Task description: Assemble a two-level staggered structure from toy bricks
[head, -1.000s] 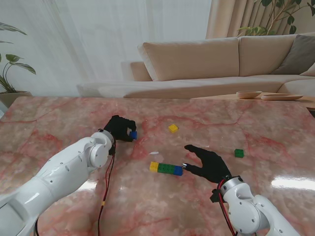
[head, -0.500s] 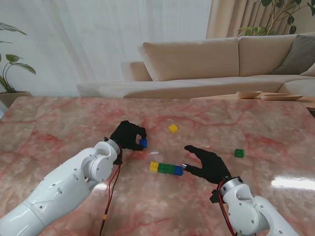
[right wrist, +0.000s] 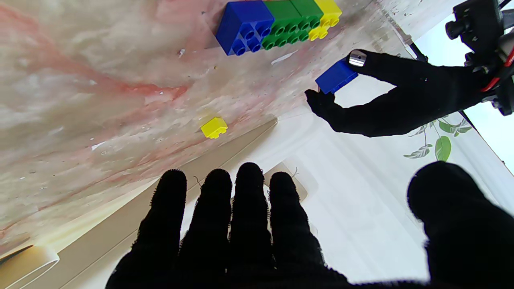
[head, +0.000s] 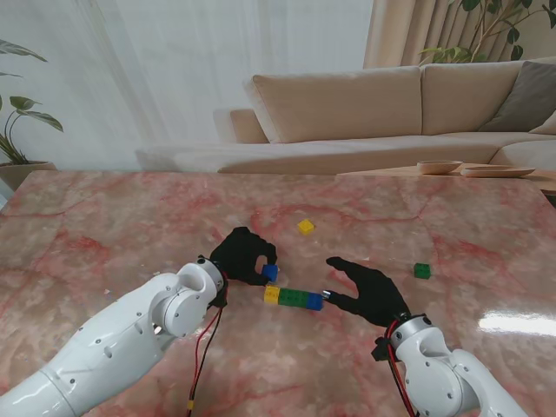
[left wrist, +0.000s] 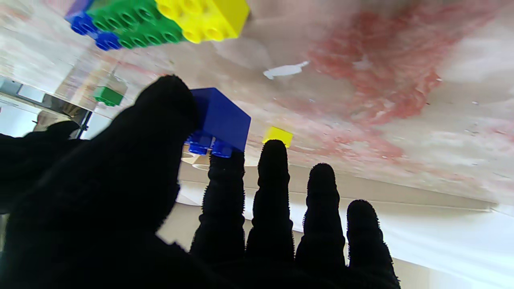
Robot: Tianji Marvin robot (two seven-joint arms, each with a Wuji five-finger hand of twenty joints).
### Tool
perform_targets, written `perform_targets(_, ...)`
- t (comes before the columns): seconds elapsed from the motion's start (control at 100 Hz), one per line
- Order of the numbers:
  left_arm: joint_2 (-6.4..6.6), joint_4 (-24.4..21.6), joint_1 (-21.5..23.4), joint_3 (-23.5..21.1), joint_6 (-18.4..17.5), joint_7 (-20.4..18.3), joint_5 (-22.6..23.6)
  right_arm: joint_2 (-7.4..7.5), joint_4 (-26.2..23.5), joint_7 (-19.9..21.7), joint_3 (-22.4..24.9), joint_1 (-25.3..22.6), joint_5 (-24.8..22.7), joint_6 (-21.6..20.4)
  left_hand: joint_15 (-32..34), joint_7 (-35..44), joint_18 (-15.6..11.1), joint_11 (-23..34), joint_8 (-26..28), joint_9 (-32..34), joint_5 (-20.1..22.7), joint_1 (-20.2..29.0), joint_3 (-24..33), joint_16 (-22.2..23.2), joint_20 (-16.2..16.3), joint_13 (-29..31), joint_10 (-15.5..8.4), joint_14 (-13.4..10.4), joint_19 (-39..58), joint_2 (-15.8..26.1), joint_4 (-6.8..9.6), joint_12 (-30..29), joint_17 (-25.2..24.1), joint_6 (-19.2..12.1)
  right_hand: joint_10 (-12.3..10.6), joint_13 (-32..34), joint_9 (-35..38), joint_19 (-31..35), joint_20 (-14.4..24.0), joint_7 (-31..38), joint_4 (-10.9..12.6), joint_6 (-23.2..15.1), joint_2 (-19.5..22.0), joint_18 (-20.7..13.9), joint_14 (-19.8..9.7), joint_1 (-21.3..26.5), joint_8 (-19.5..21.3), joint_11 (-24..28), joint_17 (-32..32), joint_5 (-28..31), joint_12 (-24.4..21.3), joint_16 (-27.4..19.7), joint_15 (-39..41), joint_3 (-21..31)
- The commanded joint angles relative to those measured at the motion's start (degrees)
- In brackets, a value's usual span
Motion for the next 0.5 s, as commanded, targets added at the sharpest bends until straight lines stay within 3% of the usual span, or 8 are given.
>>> perform_targets(0.0,-0.43,-0.32,-0.12,0.96,-0.34,-0.18,-0.14,-0.16,-0.15,0.64,0.11,-0.73,0.30,0.41,-1.56,2.57,0.88,-0.94,2.14,1.46,4.05,0.03,3.39,-0.42,-0.92,0.46,-0.98,0.54,1.14,1.18,-0.07,0.74,-0.63,-4.99,-0.92,0.11,0.30,1.00,-0.64,0.49,0.85,-1.02,-0.43,-0.85,0.04,0.64,-0.88,0.34,0.01,1.22,0.89,-0.33,0.07,0.46)
perform_targets(0.49,-0.43,0.75,-2.21,4.87,-1.73,-0.81,0.73,-0.24,-0.35,0.44,0.75,-1.50,0.76,0.10,-1.95,1.62,0.56,-1.23,3.27,1.13,3.70,-0.30,2.80,-0.27,-1.08,0.15,-0.91,0.52,0.36,1.09,0.05,0.94,-0.83,-4.49,-0.95,0.11,0.23,1.01,-0.60,0.49,0.81,-1.00,-0.46,-0.84,0.04,0.60,-0.92,0.31,0.02,1.24,0.91,-0.33,0.09,0.54)
